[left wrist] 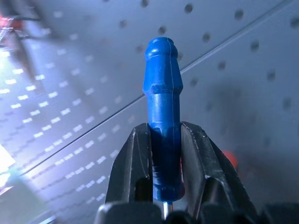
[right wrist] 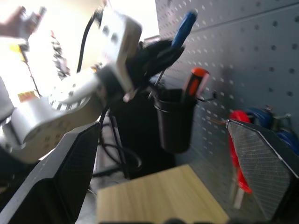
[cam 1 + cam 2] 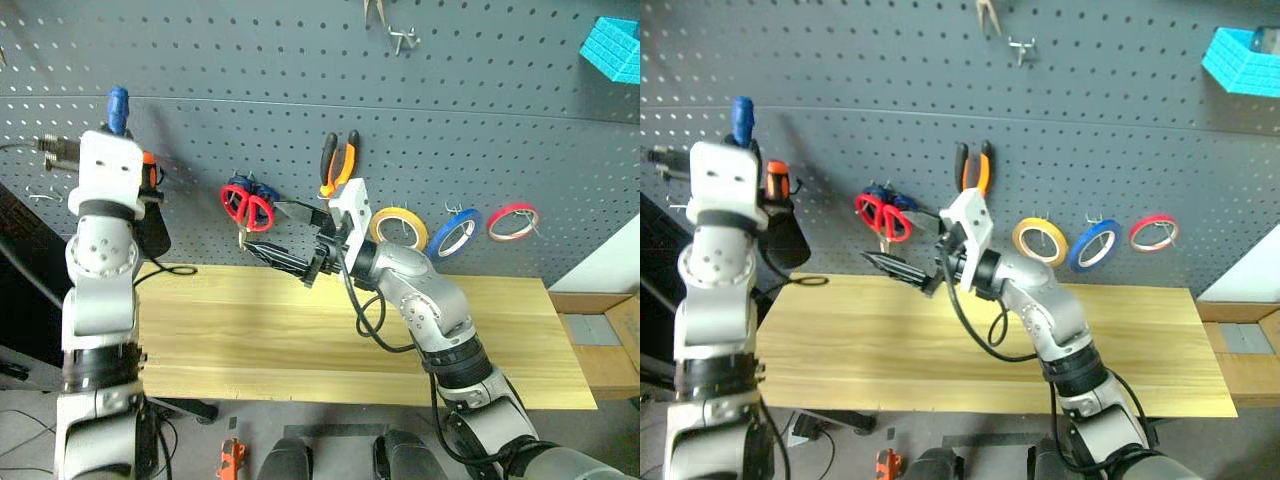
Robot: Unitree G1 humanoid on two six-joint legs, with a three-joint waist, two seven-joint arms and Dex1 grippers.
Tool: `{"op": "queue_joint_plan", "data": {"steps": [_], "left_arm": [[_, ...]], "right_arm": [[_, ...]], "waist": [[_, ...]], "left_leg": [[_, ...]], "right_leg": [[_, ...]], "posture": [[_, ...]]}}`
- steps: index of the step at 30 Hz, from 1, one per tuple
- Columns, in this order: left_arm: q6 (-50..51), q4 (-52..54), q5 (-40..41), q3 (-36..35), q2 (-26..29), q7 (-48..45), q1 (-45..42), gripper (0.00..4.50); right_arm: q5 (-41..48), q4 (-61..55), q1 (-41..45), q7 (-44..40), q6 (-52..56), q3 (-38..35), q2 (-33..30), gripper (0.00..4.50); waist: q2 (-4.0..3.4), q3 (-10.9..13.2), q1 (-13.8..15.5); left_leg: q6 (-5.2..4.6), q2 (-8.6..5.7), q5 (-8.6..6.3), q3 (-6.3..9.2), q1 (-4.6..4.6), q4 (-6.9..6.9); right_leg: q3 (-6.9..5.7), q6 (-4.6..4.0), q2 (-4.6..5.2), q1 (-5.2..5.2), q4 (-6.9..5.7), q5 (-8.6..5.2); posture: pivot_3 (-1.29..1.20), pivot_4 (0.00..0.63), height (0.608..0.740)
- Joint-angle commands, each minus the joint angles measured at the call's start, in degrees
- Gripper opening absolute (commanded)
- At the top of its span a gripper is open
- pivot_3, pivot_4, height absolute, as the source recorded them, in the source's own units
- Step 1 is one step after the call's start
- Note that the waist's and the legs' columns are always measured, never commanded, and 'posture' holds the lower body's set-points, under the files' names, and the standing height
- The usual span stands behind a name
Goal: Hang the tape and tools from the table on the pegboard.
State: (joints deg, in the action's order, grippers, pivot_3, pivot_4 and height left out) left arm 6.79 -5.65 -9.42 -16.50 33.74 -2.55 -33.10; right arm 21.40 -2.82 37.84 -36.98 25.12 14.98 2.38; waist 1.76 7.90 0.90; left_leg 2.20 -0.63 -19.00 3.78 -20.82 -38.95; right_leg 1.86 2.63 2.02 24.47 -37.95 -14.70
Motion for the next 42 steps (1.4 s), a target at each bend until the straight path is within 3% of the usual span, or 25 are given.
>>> {"op": "queue_joint_plan", "data": {"steps": [1, 11, 25, 36, 37, 42], "left_arm": [[-3.96, -4.20, 1.12, -0.62, 0.73, 1.52, -3.79, 0.51], [-6.17, -10.67, 4.69, -3.01, 0.92, 2.45, -4.34, 0.51], [2.07, 1.45, 6.47, -7.54, -2.05, 7.71, 5.13, 0.51], [5.63, 3.86, 7.19, -8.10, -1.77, 8.39, 5.93, 4.31], [5.74, 3.92, 7.38, -8.05, -1.79, 8.21, 5.88, 4.48], [8.16, 9.34, 13.37, -7.01, -4.94, 3.50, 7.45, 4.48]], "right_arm": [[-2.12, -0.44, 2.90, 3.01, -2.85, 0.11, 2.08, 4.50], [-3.75, -0.78, 3.36, 5.05, -2.68, -0.41, 2.38, 4.50], [-4.36, 0.53, 2.72, 4.22, -3.06, -0.19, 1.89, 4.50], [-4.39, 2.01, 3.14, 3.19, -3.72, -0.30, 1.48, 4.50], [-4.43, 1.95, 3.05, 3.15, -3.69, -0.29, 1.43, 4.50], [-5.19, -0.67, -0.27, 1.55, -3.79, -1.00, -3.18, 4.50]], "waist": [[0.00, 0.00, -1.01], [0.02, -0.02, -2.60], [0.08, -0.06, -2.87], [0.17, -0.11, -2.64], [0.17, -0.11, -2.66], [0.25, -0.16, -2.47]], "left_leg": [[0.00, 0.01, 0.00, -0.02, 0.01, 0.00], [0.10, 0.13, 0.08, -0.11, 0.00, -0.05], [0.11, 0.20, 0.10, -0.15, -0.02, -0.05], [0.16, 0.18, 0.14, -0.21, -0.01, -0.10], [0.16, 0.18, 0.15, -0.22, -0.01, -0.10], [0.18, 0.20, 0.18, -0.26, -0.01, -0.10]], "right_leg": [[0.02, 0.00, 0.00, 0.03, -0.03, 0.00], [0.19, -0.05, 0.15, 0.15, -0.20, 0.04], [0.27, -0.08, 0.15, 0.26, -0.29, 0.06], [0.36, -0.08, 0.17, 0.49, -0.78, 0.05], [0.37, -0.08, 0.17, 0.51, -0.82, 0.05], [0.42, -0.08, 0.18, 0.58, -0.94, 0.05]], "posture": [[0.05, 0.090, 0.740], [0.02, 0.090, 0.740], [0.05, 0.099, 0.740], [0.06, 0.106, 0.740], [0.06, 0.106, 0.740], [0.05, 0.107, 0.740]]}}
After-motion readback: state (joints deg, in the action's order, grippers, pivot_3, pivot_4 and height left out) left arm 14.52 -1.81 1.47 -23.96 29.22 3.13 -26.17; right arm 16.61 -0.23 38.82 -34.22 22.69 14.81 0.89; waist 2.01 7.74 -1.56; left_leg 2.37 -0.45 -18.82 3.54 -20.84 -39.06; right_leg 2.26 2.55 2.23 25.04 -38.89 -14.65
